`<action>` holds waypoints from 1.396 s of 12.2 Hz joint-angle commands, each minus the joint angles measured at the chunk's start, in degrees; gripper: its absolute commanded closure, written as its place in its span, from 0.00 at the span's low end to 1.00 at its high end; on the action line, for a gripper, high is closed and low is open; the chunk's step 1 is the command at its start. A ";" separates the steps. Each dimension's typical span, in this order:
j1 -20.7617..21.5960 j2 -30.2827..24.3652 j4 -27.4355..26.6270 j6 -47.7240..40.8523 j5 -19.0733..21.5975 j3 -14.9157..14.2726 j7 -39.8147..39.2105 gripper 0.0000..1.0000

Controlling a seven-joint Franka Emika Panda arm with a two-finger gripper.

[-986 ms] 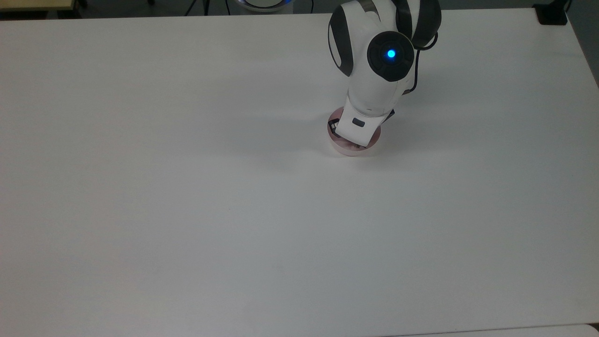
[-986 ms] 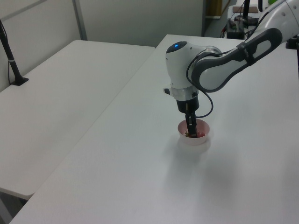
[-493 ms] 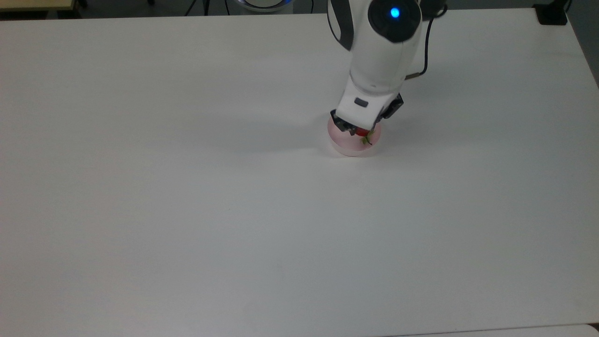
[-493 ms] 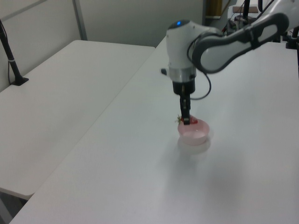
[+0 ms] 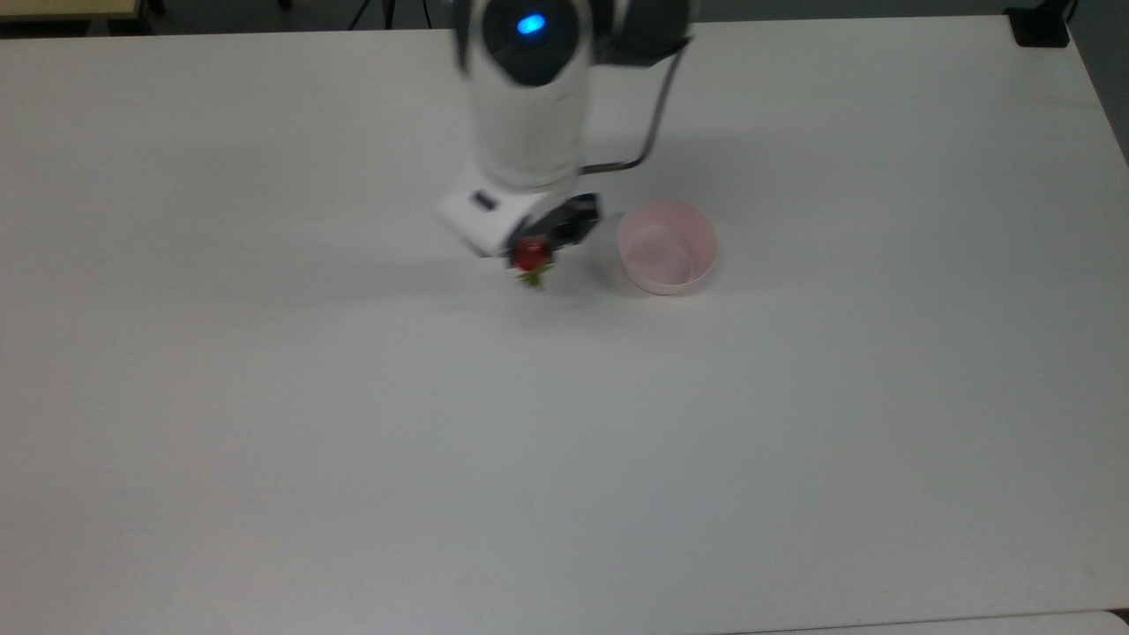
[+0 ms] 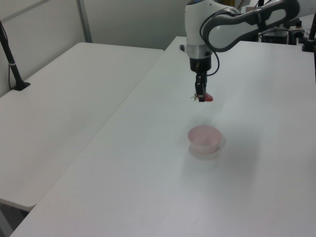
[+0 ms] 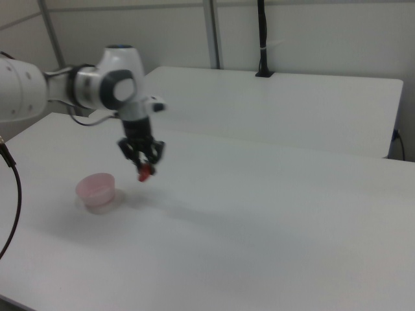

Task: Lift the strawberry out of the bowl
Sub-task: 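Carry the strawberry away from the bowl and lower it to the table, then open the gripper, release the strawberry, and raise the gripper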

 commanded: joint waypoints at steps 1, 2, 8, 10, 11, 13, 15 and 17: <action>-6.85 2.38 -1.71 3.52 -3.06 -1.79 -5.17 0.54; -7.75 2.73 -1.72 3.79 -3.15 -1.79 -5.79 0.52; -8.29 3.62 -1.29 3.97 -3.77 -2.94 -4.92 0.00; -7.23 -1.10 -1.28 3.01 -4.64 -3.11 0.49 0.00; -6.62 -4.00 -1.37 1.26 -5.78 -3.03 3.67 0.00; -6.35 -10.68 -1.37 -7.33 -7.54 -1.71 6.16 0.00; -7.31 -15.52 -1.81 -11.75 -7.28 0.83 6.07 0.00; -7.84 -18.17 -2.42 -13.42 -7.02 1.37 6.77 0.00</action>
